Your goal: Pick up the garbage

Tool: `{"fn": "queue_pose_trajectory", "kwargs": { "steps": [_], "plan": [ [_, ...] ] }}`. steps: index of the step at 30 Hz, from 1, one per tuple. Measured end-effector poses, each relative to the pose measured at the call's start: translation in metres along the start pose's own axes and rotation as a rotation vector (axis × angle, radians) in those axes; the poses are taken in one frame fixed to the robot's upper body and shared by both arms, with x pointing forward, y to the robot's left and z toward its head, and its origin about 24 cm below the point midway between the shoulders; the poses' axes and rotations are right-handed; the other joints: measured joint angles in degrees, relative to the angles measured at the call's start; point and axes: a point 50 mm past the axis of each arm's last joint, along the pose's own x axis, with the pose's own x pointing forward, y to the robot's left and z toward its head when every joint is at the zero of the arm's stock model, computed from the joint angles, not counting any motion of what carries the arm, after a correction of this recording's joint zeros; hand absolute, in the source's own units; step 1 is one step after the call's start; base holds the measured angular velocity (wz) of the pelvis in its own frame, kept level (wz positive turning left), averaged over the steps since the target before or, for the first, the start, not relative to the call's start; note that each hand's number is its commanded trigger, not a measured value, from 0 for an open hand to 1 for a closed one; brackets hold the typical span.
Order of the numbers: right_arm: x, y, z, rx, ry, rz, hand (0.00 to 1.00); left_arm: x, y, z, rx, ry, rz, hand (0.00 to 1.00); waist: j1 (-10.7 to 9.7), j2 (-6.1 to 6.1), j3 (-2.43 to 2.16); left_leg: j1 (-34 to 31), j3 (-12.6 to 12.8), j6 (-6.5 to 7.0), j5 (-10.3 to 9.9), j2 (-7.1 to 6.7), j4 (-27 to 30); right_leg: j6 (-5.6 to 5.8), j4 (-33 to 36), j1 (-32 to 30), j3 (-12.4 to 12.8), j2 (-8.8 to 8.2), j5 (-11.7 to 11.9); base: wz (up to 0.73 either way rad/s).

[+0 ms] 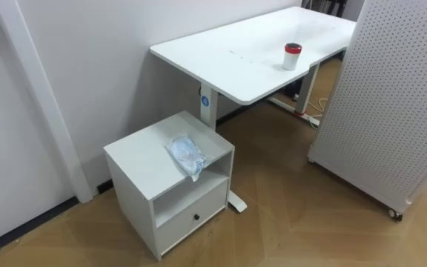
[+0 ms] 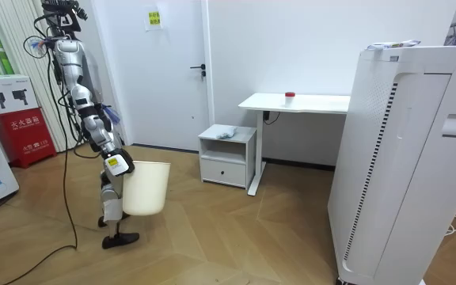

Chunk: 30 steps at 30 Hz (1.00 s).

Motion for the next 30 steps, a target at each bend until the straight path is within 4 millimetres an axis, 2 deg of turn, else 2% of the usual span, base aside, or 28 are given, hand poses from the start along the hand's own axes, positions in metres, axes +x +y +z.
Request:
{"fn": "queue_pose_trajectory", "kwargs": {
  "steps": [14, 17, 24, 25, 26, 27, 29, 30],
  "plan": [
    [0.0, 0.001, 0.001, -0.005, -0.002, 0.003, 1.0, -0.002, -0.002, -0.01, 0.005, 0.033, -0.015, 0.0, 0.06, -0.12, 0.03, -0.41, -0.25, -0.02, -0.01, 0.01, 0.26, 0.0, 0.02, -0.12, -0.37, -0.02, 0.0, 0.0],
    [0.0, 0.001, 0.001, -0.01, -0.002, 0.004, 1.0, -0.001, -0.002, -0.009, 0.008, 0.032, -0.016, 0.0, 0.05, 0.02, -0.09, -0.46, -0.27, -0.02, -0.01, 0.01, 0.26, 0.0, 0.07, -0.26, -0.37, -0.04, 0.0, 0.0],
    [0.0, 0.001, 0.001, -0.009, -0.001, 0.006, 1.0, -0.002, -0.002, -0.012, 0.038, 0.052, -0.014, 0.0, -0.11, -0.49, 0.0, -1.0, -0.29, -0.03, -0.02, 0.08, 0.38, 0.01, 0.1, -0.71, -0.78, -0.08, -0.02, 0.0],
    [0.0, 0.001, 0.001, -0.011, -0.002, 0.007, 1.0, -0.002, -0.002, -0.012, 0.04, 0.056, -0.013, 0.0, 0.06, -0.26, -0.13, -1.08, -0.28, -0.1, -0.1, 0.17, 0.59, -0.01, 0.12, -0.77, -0.83, -0.01, -0.03, 0.0],
    [0.0, 0.001, 0.0, -0.01, 0.0, 0.006, 1.0, -0.002, -0.001, -0.013, 0.043, 0.06, -0.013, 0.0, 0.06, -0.61, -0.12, -1.15, -0.26, -0.18, -0.34, 0.33, 1.01, -0.05, 0.19, -0.79, -0.9, 0.08, -0.06, 0.0],
    [0.0, 0.001, -0.001, -0.01, 0.011, 0.006, 1.0, -0.002, 0.0, -0.015, 0.055, 0.069, -0.009, 0.0, 0.15, -0.43, -0.07, -1.47, -0.23, -0.42, -1.1, 1.02, 2.35, -0.28, 0.53, -0.79, -1.14, 0.3, -0.37, 0.0],
    [0.0, 0.001, -0.001, -0.012, 0.02, 0.011, 1.0, -0.002, 0.001, -0.016, 0.057, 0.082, -0.006, 0.0, 0.37, -0.37, -0.26, -2.28, 0.16, -0.81, -2.62, 1.71, 5.5, -0.74, 2.84, -1.72, -1.45, 0.65, -1.79, -0.11],
    [0.001, 0.002, 0.001, -0.013, 0.024, 0.015, 1.0, -0.001, 0.002, -0.016, 0.059, 0.087, -0.007, 0.0, 1.24, -0.48, -0.19, -3.16, 0.62, -1.24, -3.87, 2.26, 8.63, -1.2, 5.33, -2.73, -1.86, 0.97, -3.09, -0.36]
  ]
}}
